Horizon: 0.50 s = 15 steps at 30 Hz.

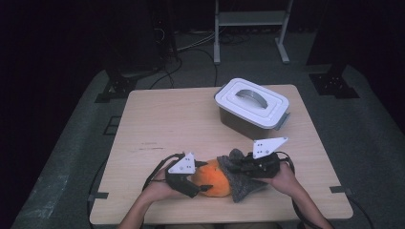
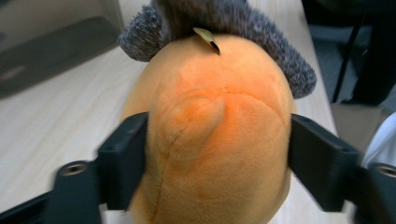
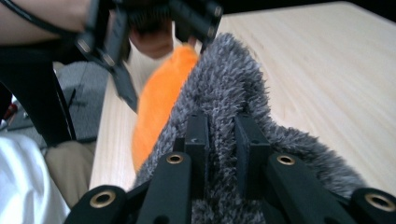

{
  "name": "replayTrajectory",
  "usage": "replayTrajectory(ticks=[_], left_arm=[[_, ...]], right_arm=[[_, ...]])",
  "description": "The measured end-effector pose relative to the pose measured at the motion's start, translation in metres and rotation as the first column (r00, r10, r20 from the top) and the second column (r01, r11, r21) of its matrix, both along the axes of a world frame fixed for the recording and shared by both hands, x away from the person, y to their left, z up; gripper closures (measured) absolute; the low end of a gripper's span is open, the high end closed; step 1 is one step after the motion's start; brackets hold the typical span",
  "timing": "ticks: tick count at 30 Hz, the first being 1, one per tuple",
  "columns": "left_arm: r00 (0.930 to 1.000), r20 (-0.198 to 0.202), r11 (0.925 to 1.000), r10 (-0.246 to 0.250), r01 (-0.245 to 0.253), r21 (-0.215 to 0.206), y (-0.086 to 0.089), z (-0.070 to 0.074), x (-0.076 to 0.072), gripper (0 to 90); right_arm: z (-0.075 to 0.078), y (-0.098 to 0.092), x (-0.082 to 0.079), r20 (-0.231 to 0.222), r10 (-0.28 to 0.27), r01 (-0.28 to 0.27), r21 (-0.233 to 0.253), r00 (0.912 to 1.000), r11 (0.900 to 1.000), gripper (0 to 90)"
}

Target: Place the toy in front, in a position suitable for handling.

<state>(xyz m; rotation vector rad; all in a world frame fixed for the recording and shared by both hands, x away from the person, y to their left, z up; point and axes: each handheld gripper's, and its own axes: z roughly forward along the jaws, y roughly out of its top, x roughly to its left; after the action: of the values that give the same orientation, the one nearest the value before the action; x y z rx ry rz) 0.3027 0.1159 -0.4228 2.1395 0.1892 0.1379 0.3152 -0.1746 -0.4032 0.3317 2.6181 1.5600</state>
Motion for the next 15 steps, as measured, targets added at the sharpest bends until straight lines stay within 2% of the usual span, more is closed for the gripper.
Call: replayTrajectory(ticks=[2,3,5,7,9,11,13,15], left_arm=[[0.9996,-0.026,0.9997,0.010,-0.010,-0.021,0.001,0.000,0.002,18.9],[0.9997,-0.023,0.9998,0.012,-0.013,-0.015,0.000,0.001,0.002,18.9],[1.0000,0.007,1.0000,0.007,-0.007,-0.001,-0.001,0.002,0.000,23.5],[0.9992,0.041,1.0000,-0.001,0.000,0.009,-0.002,0.003,-0.004,29.3],[0.9967,0.079,0.9994,-0.019,0.016,0.029,-0.005,0.005,-0.008,31.0],[0.9943,0.101,0.9986,-0.033,0.029,0.043,-0.008,0.006,-0.010,30.8],[0.9953,0.091,0.9986,-0.032,0.027,0.045,-0.008,0.005,-0.010,28.6],[0.9988,0.049,0.9995,-0.001,-0.001,0.030,-0.008,0.005,-0.007,20.4]], right_arm=[[-0.004,-0.002,0.001,-0.005,-0.008,0.008,-0.017,1.0000,1.000,76.3],[-0.003,-0.003,0.002,-0.010,-0.010,0.010,-0.020,0.9999,1.000,76.3],[-0.001,-0.006,0.001,-0.015,-0.011,0.011,-0.026,0.9998,1.000,76.3],[0.003,-0.007,0.000,-0.015,-0.004,0.004,0.011,0.9999,1.000,76.3],[0.008,-0.004,-0.002,-0.011,0.008,-0.008,0.037,0.9999,0.999,76.3],[0.009,-0.001,-0.003,-0.007,0.019,-0.019,0.034,0.9998,0.999,76.3],[0.005,0.001,-0.002,-0.016,0.027,-0.027,0.009,0.9995,1.000,76.4],[0.001,0.000,-0.001,-0.024,0.030,-0.031,-0.026,0.9992,0.999,76.4]])
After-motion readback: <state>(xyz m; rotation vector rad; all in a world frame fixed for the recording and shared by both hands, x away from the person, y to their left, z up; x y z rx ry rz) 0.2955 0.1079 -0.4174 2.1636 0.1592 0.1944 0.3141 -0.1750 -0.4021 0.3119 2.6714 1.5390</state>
